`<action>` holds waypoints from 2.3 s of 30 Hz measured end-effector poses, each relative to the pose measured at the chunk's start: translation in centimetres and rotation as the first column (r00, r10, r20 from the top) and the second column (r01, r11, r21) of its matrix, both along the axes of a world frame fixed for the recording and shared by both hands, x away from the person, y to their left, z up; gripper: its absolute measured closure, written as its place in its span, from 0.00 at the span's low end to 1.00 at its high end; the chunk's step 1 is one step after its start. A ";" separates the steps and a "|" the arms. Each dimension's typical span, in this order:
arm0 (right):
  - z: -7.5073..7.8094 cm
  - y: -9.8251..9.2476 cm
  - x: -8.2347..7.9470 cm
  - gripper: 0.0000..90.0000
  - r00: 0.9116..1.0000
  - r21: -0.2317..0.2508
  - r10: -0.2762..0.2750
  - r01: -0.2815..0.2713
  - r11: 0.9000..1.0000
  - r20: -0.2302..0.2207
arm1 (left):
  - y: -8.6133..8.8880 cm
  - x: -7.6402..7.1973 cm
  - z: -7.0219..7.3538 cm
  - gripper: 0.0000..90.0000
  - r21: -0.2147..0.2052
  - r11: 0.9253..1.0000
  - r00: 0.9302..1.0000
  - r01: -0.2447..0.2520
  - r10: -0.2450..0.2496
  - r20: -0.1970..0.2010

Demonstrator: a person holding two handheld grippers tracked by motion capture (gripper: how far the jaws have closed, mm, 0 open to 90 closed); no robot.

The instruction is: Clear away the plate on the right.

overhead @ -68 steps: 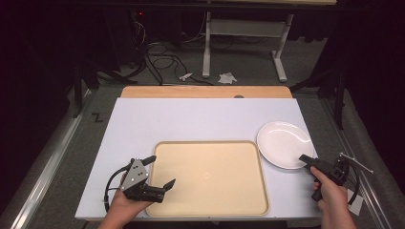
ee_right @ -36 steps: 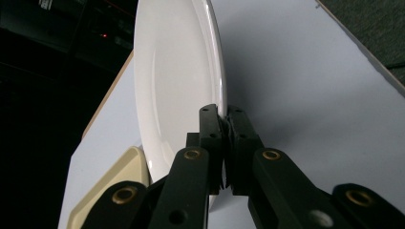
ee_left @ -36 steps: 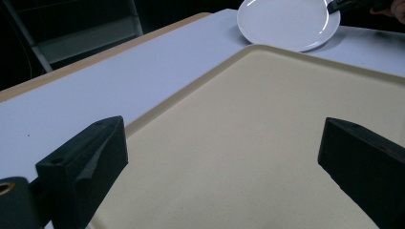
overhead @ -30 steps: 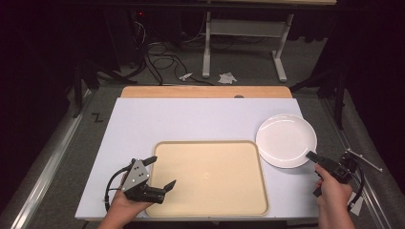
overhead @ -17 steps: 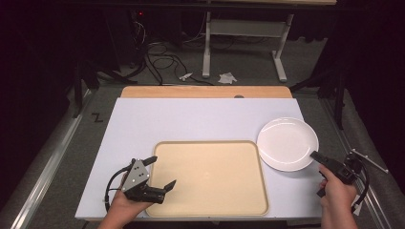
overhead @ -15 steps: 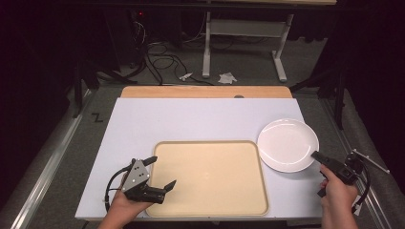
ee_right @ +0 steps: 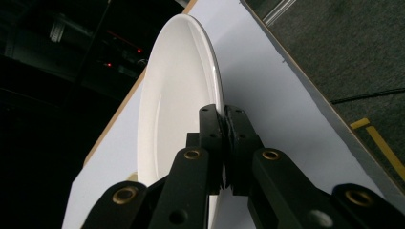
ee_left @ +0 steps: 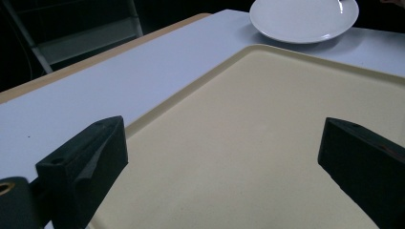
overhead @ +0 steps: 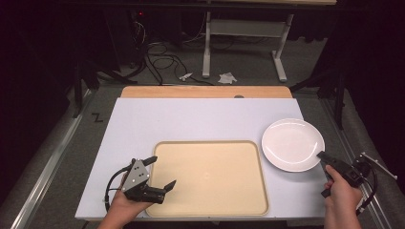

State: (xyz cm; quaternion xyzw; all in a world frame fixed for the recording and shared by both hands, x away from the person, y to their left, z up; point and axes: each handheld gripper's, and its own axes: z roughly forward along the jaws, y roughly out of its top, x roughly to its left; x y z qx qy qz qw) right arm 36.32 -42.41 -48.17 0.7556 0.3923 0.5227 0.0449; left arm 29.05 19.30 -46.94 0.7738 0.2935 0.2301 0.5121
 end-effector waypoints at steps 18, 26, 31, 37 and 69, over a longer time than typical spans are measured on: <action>0.8 1.8 0.2 0.99 0.995 0.043 0.086 -0.088 0.995 0.046 | 0.2 -0.1 0.2 0.04 -0.013 1.000 1.000 -0.007 0.007 0.011; 0.8 3.2 0.6 0.99 0.989 0.067 0.139 -0.142 0.988 0.049 | 0.3 0.0 0.2 0.04 -0.018 1.000 1.000 -0.009 0.010 0.012; 0.9 4.4 0.9 0.99 0.981 0.066 0.185 -0.188 0.980 0.050 | 0.4 -0.1 0.3 0.04 -0.022 1.000 1.000 -0.015 0.016 0.018; 1.1 6.0 1.0 0.99 0.970 0.071 0.234 -0.238 0.969 0.059 | 0.6 -0.1 0.4 0.03 -0.035 0.999 0.999 -0.027 0.029 0.030; 2.0 14.3 2.3 0.99 0.880 0.045 0.474 -0.475 0.879 0.024 | 3.2 -0.1 1.2 0.00 -0.183 0.974 0.988 -0.131 0.142 0.052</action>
